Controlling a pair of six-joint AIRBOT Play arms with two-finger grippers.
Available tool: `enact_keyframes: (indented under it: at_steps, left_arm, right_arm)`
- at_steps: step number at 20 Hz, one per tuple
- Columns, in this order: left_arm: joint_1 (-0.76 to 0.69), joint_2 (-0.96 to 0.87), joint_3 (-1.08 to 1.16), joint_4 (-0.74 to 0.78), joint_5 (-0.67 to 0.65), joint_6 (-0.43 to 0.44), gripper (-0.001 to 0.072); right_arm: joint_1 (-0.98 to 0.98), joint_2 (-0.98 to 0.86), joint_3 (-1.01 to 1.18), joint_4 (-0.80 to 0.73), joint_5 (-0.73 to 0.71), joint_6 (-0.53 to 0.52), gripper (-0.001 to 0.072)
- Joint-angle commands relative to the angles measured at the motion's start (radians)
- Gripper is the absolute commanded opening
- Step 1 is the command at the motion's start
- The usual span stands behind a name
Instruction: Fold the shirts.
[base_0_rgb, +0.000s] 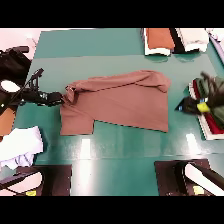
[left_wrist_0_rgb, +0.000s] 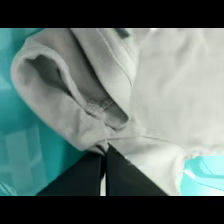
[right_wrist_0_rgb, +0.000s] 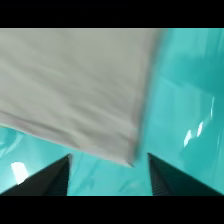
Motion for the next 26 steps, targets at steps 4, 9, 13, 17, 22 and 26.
enact_keyframes:
  at_steps: [4,9,13,17,22,26]
  left_arm:
    - [0.000,0.028,0.007,0.001,-0.017,0.016,0.0023]
    - [0.000,0.028,0.007,0.001,-0.027,0.016,0.0023]
    - [0.000,0.039,0.024,0.002,-0.040,0.014,0.0022]
    - [0.000,0.229,0.167,0.006,-0.021,0.004,0.0022]
    - [0.000,0.494,0.528,0.013,0.062,-0.029,0.0022]
    - [0.000,0.605,0.805,0.034,0.162,-0.031,0.0022]
  right_arm:
    - [-0.130,-0.045,-0.340,0.137,-0.112,-0.061,0.0550]
    - [0.071,-0.145,-0.315,0.261,-0.247,-0.081,0.0500]
    - [0.254,-0.167,-0.200,0.253,-0.278,-0.081,0.0045]
    - [0.309,-0.031,0.035,0.254,-0.262,-0.081,0.0015]
    - [0.240,0.185,0.536,0.255,-0.279,-0.080,0.0015]
    - [0.106,0.271,0.900,0.254,-0.264,-0.077,0.0015]
